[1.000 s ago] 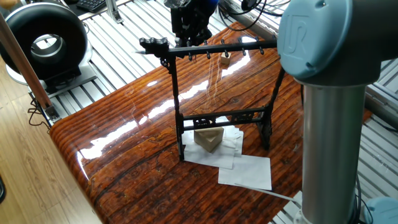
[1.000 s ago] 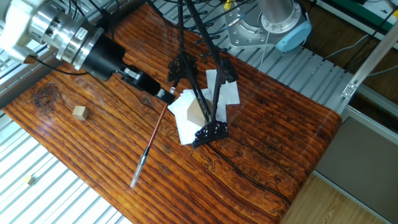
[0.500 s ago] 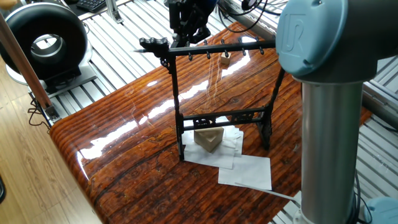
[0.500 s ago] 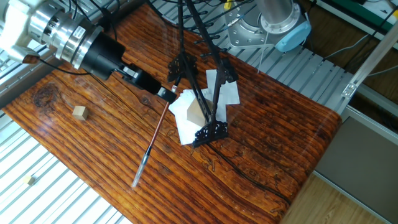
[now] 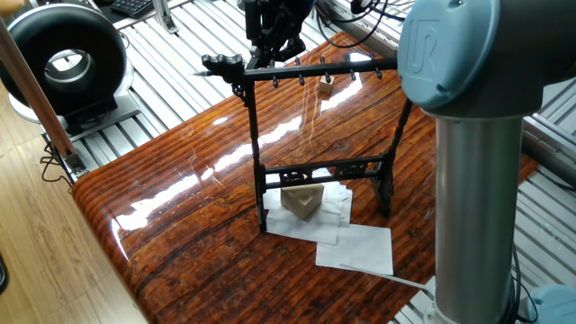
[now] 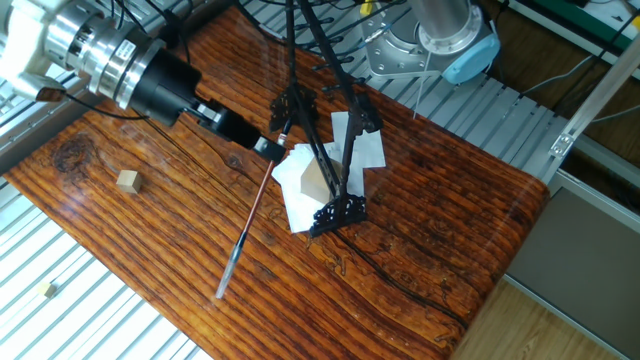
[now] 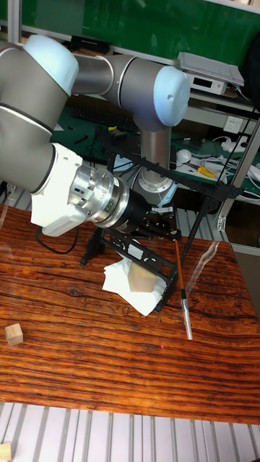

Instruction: Place the brush on the pen rack

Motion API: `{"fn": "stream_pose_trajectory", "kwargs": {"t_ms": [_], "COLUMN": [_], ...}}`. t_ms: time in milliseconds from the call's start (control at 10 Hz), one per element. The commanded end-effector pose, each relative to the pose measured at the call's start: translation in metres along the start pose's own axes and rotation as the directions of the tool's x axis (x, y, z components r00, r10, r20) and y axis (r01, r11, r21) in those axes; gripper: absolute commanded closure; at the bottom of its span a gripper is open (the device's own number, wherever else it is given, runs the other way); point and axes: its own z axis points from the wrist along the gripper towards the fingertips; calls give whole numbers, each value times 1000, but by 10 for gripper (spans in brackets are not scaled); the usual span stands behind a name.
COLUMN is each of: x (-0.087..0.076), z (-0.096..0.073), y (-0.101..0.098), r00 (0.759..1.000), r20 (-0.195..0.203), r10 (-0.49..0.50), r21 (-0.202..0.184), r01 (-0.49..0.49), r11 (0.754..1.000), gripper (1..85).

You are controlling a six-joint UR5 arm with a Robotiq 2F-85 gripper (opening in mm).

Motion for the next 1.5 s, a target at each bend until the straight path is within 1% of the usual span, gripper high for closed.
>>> {"fn": "stream_pose_trajectory", "kwargs": {"t_ms": [0, 200, 300, 700, 1000, 1400], "x": [4, 6, 8, 12, 14, 16], "z": [-1, -1, -2, -7, -9, -10], "y": [7, 9, 13, 21, 27, 27], "r00": [1000, 999, 999, 997, 997, 997], "r20": [-22, -34, -42, -49, -42, -36], "r10": [12, 19, 30, 56, 65, 69], "r21": [-36, -53, -72, -103, -114, -105], "r01": [-13, -21, -33, -61, -69, -73], "r11": [999, 998, 997, 993, 991, 992], "gripper": [847, 847, 847, 847, 847, 847]}}
